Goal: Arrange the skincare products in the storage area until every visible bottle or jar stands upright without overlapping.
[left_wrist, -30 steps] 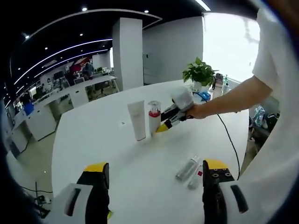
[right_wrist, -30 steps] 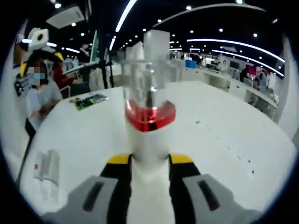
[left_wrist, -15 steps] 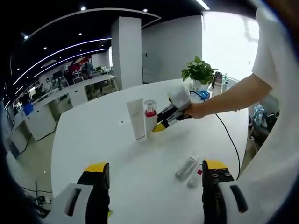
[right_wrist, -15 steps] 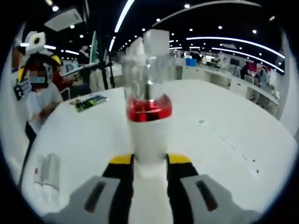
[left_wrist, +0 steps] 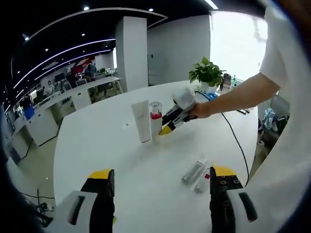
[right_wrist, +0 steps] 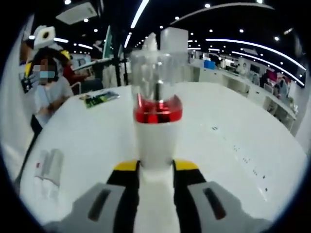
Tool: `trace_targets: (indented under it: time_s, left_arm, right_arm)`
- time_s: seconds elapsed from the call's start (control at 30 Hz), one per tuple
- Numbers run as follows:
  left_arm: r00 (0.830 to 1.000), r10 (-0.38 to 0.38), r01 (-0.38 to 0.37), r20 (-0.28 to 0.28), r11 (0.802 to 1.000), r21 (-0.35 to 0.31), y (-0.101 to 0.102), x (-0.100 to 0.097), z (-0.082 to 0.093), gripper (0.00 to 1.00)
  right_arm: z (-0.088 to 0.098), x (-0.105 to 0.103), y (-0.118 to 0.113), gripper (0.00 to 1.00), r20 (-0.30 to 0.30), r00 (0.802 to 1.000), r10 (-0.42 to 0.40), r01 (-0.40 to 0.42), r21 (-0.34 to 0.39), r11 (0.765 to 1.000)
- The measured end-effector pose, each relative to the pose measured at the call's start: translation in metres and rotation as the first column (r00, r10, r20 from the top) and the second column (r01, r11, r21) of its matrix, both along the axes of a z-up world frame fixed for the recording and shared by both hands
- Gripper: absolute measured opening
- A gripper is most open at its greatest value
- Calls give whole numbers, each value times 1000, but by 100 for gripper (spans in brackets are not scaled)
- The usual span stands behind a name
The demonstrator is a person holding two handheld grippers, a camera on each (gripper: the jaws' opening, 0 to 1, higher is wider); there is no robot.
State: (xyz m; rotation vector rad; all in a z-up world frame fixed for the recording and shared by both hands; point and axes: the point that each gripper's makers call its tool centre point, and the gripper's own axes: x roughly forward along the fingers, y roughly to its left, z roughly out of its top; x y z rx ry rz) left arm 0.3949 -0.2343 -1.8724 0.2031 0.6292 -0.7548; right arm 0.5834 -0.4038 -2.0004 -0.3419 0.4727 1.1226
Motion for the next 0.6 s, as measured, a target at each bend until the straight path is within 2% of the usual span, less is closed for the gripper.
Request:
trace_targets:
  time_s: [0.1,0.2,0.33,0.6]
  left_arm:
    - [1000,1,-1,-1,1000,0,0,-1,-1,82]
    - [1000,5,-5,-5,1000,-4,0,-3,-2,82]
    - [1000,7,-7,-9,1000,-3,0,-5,-5,82]
    - [1000,17,-17,-15,1000,-6,2,-6,-7,82]
  right_arm:
    - [1,1,0,26,-11,1000,17,-17,-11,1000]
    - [8,6,4,31,-23,1000,-3,4,33,999]
    - [7,6,9,26,-19,999,28,-28,26,999]
    - [6,6,9,26,-17,996,84,-84,13,996]
